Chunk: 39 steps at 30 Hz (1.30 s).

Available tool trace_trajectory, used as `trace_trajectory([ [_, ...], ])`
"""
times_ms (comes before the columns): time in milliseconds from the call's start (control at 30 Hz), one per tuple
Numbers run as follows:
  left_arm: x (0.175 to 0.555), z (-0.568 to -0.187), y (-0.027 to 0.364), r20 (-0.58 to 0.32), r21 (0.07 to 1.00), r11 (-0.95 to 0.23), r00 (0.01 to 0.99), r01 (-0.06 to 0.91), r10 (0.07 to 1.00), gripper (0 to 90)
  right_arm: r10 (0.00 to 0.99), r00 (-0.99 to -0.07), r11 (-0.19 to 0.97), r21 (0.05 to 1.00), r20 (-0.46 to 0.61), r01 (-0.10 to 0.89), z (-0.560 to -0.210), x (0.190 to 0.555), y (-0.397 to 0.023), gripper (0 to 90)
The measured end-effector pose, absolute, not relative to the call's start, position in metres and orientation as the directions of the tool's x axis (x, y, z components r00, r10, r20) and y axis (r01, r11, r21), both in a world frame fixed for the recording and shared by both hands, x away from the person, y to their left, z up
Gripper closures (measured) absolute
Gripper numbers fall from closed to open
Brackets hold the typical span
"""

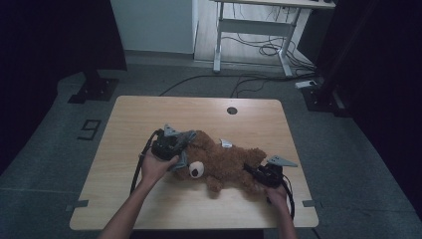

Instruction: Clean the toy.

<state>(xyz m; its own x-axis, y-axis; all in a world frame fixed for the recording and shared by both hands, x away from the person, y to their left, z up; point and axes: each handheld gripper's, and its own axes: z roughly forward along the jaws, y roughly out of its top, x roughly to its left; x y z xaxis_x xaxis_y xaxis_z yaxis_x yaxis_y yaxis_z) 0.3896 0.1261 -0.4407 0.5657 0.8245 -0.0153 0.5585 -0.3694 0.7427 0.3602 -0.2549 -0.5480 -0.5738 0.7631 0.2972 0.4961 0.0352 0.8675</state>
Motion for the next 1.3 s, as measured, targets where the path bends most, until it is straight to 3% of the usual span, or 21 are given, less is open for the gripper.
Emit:
trace_trajectory([
  [267, 0.391, -0.437, 0.131, -0.017, 0.728, -0.375, 0.562, 0.574, 0.827, 77.4, 0.762, -0.573, 0.033, 0.866, 0.301, 0.498, -0.548, 0.360, -0.255, 69.2],
  [433, 0.391, -0.426, 0.114, -0.018, 0.740, -0.386, 0.590, 0.550, 0.807, 77.3, 0.763, -0.571, 0.032, 0.866, 0.301, 0.499, -0.549, 0.360, -0.255, 69.3],
  [900, 0.387, -0.390, -0.010, 0.039, 0.771, -0.500, 0.753, 0.396, 0.657, 77.1, 0.761, -0.575, 0.034, 0.866, 0.300, 0.498, -0.548, 0.360, -0.255, 69.3],
  [1100, 0.389, -0.420, -0.068, 0.060, 0.689, -0.601, 0.795, 0.404, 0.604, 77.1, 0.762, -0.576, 0.036, 0.870, 0.295, 0.493, -0.548, 0.360, -0.256, 69.3],
  [1300, 0.392, -0.439, -0.060, 0.043, 0.664, -0.611, 0.794, 0.430, 0.606, 76.9, 0.761, -0.578, 0.039, 0.869, 0.294, 0.493, -0.547, 0.360, -0.255, 69.3],
])
